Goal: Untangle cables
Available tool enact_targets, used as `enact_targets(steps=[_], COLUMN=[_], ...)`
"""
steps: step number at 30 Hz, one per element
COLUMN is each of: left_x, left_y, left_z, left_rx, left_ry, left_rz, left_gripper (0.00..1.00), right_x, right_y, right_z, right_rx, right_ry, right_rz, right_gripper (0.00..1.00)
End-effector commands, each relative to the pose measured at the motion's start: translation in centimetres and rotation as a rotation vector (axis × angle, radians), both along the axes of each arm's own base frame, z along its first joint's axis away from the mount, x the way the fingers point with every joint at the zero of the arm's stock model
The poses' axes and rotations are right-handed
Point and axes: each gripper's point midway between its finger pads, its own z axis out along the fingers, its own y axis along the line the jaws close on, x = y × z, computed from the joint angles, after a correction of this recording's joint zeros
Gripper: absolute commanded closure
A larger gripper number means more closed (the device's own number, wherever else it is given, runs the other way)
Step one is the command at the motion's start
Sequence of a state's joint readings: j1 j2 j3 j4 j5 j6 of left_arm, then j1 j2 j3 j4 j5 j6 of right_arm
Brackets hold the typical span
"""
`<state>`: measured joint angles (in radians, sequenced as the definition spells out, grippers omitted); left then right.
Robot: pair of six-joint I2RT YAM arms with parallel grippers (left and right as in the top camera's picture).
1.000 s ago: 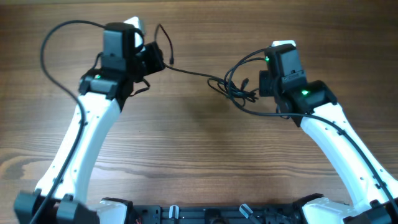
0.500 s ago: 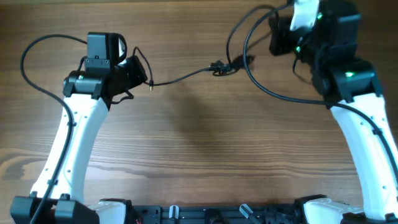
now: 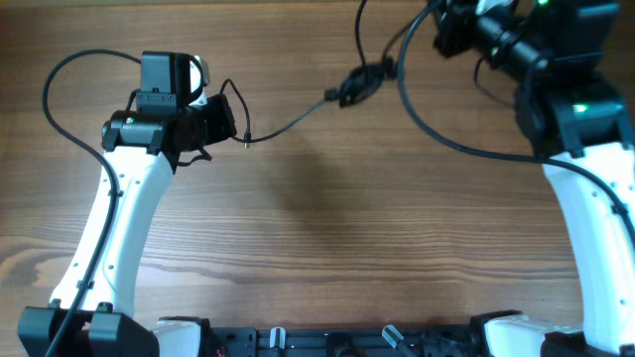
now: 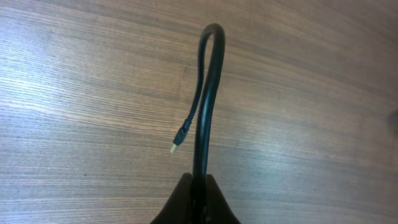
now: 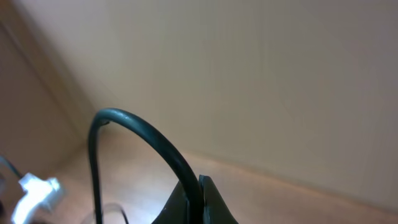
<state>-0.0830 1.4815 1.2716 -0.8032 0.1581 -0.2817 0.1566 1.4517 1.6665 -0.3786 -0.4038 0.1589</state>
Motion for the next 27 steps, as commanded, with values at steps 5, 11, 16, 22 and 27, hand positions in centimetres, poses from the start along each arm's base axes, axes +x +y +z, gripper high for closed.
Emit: enact_targets(steps=[5,11,16,22,27], left_x=[0.1,0.2,0.2,0.4,0.9], left_y=[0.2,0.2,0.2,0.2,0.1], left_z=[-1.3,-1.3,-1.3,-1.3,-1.0], left_rx=[0.019,0.022,0.034,0.034,0.032], left_ry=[0.042,0.036,0.032,0.024,0.001], left_rz=[-0.03,-0.034,-0.055,-0.054,-0.055], left_gripper=[0.96,0.96,0.96,0.96,0.96], right_x=[0.8,0.6,-2.5,-3.3,-1.9], right_y=[-5.3,-2.1,-2.0,-6.1,-6.8], right_z=[-0.3,-6.9,3.3,6.0,0.7], right_rx=[0.025,-0.054,0.074,0.143,0.091], right_ry=[0.104,0.313,0.058,0.041,0.219], right_rz=[-0.316,-0.104,0.203,0.162,0.06], right_gripper=[0.96,0.96,0.96,0.96,0.96])
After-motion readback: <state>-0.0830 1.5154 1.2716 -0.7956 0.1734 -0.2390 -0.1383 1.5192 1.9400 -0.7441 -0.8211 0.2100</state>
